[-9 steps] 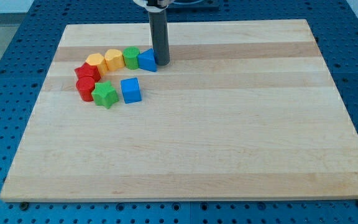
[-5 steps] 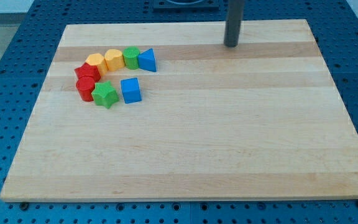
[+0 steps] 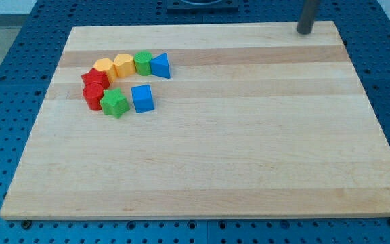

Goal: Push the blue cube into the green star

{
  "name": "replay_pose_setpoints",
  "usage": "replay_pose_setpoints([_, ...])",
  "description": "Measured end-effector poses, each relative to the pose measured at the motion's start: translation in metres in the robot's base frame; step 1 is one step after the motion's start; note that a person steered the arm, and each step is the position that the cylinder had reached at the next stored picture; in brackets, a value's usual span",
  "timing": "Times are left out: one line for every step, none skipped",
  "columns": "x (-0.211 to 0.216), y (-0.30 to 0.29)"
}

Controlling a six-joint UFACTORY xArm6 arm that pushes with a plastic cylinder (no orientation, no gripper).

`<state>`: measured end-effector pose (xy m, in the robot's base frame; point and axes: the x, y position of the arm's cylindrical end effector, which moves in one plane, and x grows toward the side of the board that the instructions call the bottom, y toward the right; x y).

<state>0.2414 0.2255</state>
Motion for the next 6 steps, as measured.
replay_pose_setpoints([0.058, -0.064])
replay_pose_setpoints([0.082, -0.172])
replay_pose_setpoints([0.096, -0.241])
replay_pose_setpoints([0.094, -0.245])
replay_pose_setpoints([0.092, -0.254])
replay_pose_setpoints([0.092, -0.269])
